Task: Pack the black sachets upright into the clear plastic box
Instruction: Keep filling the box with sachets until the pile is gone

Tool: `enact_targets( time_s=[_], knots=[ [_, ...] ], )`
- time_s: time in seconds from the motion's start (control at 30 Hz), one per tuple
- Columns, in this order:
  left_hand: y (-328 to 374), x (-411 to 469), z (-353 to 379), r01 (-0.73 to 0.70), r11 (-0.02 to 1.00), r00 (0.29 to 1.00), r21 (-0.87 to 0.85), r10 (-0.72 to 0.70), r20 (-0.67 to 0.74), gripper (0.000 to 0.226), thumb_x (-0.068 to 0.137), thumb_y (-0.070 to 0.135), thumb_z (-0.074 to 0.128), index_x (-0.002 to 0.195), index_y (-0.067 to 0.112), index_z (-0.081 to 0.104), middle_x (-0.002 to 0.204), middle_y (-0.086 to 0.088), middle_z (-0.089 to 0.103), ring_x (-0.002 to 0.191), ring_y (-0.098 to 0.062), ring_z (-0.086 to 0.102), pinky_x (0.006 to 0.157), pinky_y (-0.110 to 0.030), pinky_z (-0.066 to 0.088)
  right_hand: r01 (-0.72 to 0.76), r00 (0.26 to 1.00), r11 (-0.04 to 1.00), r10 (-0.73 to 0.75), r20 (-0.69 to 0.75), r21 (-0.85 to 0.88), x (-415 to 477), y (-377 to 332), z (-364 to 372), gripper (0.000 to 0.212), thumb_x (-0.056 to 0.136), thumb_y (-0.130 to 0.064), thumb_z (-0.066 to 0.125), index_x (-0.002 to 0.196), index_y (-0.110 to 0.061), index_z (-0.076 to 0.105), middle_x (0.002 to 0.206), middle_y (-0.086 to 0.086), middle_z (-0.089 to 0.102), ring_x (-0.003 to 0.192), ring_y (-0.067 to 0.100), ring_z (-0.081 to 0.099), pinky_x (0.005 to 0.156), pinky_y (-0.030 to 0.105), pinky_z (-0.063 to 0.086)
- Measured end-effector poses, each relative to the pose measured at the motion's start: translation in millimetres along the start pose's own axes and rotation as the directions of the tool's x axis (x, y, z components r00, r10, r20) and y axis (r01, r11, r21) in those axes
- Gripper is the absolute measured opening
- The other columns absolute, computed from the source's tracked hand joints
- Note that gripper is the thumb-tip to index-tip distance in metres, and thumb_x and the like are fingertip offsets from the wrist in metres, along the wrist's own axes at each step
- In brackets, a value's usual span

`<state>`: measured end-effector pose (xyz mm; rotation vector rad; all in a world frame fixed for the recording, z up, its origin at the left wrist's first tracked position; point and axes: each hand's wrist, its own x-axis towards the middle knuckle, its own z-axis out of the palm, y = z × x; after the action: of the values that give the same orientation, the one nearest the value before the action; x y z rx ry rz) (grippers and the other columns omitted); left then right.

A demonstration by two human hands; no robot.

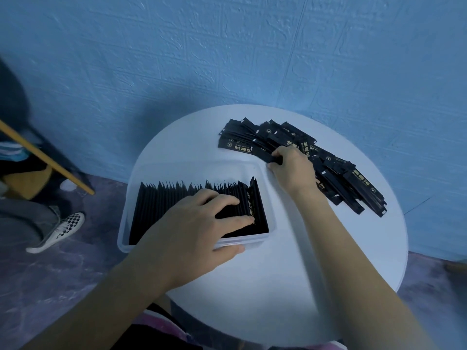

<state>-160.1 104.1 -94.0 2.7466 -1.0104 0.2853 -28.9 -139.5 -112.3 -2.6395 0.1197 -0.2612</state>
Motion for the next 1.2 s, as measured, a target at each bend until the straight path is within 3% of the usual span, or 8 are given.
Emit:
enact_targets(
  time_s=[0.13, 0.3, 0.47, 0.73, 0.87, 1.0, 1.13, 1.2],
  knots=[
    [0, 0, 0, -0.002, 1.000, 1.000, 0.000, 0.002, -0.007, 0.047, 0.091, 0.062, 0.048, 0.133, 0.045, 0.057, 0.136, 0.014, 0.054, 0.120, -0.014, 0.049, 0.094, -0.036, 0.052, 0.026, 0.999, 0.999, -0.027, -0.045, -0.033, -5, 1, 4, 0.018, 0.088, -0.016, 0.067, 0.106, -0.019, 0.065, 0.109, 0.004, 0.067, 0.093, 0.030, 0.062, 0.070, 0.034, 0.043],
    [0, 0, -1, -0.005, 1.000, 1.000, -0.003, 0.005, -0.005, 0.047, 0.091, 0.062, 0.046, 0.134, 0.045, 0.056, 0.137, 0.014, 0.053, 0.121, -0.013, 0.048, 0.095, -0.036, 0.051, 0.009, 0.997, 0.998, -0.004, 0.075, -0.063, -14, 6, 1, 0.044, 0.091, -0.025, 0.068, 0.134, -0.020, 0.057, 0.127, 0.009, 0.059, 0.110, 0.033, 0.059, 0.083, 0.035, 0.045],
    [1, 0, -1, -0.001, 1.000, 1.000, -0.007, 0.001, -0.003, 0.047, 0.091, 0.061, 0.047, 0.133, 0.045, 0.057, 0.137, 0.013, 0.053, 0.120, -0.015, 0.049, 0.093, -0.039, 0.053, -0.044, 0.995, 0.999, 0.045, 0.087, -0.013, -15, 2, -1, 0.044, 0.092, -0.045, 0.064, 0.127, -0.019, 0.064, 0.124, 0.009, 0.061, 0.107, 0.033, 0.060, 0.088, 0.037, 0.048],
    [0, 0, 0, 0.003, 1.000, 1.000, -0.013, -0.003, 0.008, 0.046, 0.091, 0.063, 0.047, 0.134, 0.047, 0.056, 0.136, 0.015, 0.052, 0.121, -0.014, 0.048, 0.095, -0.038, 0.052, -0.144, 0.972, 0.985, 0.123, 0.201, 0.096, -10, -4, -11, 0.022, 0.094, -0.025, 0.067, 0.114, -0.018, 0.065, 0.101, 0.003, 0.069, 0.095, 0.028, 0.064, 0.079, 0.033, 0.048],
    [0, 0, 0, 0.003, 1.000, 1.000, -0.015, -0.003, 0.007, 0.046, 0.092, 0.063, 0.048, 0.134, 0.047, 0.055, 0.137, 0.015, 0.052, 0.122, -0.014, 0.048, 0.095, -0.039, 0.052, -0.158, 0.979, 0.971, 0.129, 0.160, 0.181, -16, -4, -19, 0.018, 0.091, -0.035, 0.069, 0.099, -0.019, 0.064, 0.077, -0.004, 0.064, 0.073, 0.020, 0.059, 0.066, 0.029, 0.040],
    [1, 0, 0, 0.007, 1.000, 1.000, -0.015, -0.007, 0.002, 0.046, 0.092, 0.062, 0.046, 0.134, 0.047, 0.054, 0.137, 0.015, 0.053, 0.122, -0.014, 0.049, 0.095, -0.038, 0.052, -0.124, 0.990, 0.904, 0.084, 0.115, 0.408, -43, -18, -52, 0.026, 0.090, -0.036, 0.070, 0.074, -0.020, 0.057, 0.052, -0.015, 0.051, 0.048, 0.005, 0.045, 0.061, 0.029, 0.039],
    [0, 1, 2, 0.007, 1.000, 1.000, -0.002, -0.007, 0.002, 0.047, 0.091, 0.063, 0.045, 0.134, 0.046, 0.055, 0.137, 0.013, 0.054, 0.120, -0.016, 0.050, 0.094, -0.040, 0.052, -0.074, 0.981, 0.857, -0.029, 0.192, 0.509, -84, -45, -74, 0.025, 0.081, -0.044, 0.073, 0.082, -0.021, 0.063, 0.070, 0.006, 0.068, 0.066, 0.026, 0.067, 0.074, 0.047, 0.059],
    [0, 1, 3, 0.005, 1.000, 1.000, -0.001, -0.005, 0.000, 0.048, 0.091, 0.063, 0.045, 0.134, 0.045, 0.056, 0.137, 0.012, 0.054, 0.119, -0.016, 0.050, 0.093, -0.041, 0.053, -0.041, 0.978, 0.912, -0.048, 0.204, 0.407, -98, -55, -70, 0.023, 0.082, -0.045, 0.071, 0.088, -0.026, 0.061, 0.069, 0.001, 0.068, 0.068, 0.025, 0.067, 0.070, 0.040, 0.056]
  ],
)
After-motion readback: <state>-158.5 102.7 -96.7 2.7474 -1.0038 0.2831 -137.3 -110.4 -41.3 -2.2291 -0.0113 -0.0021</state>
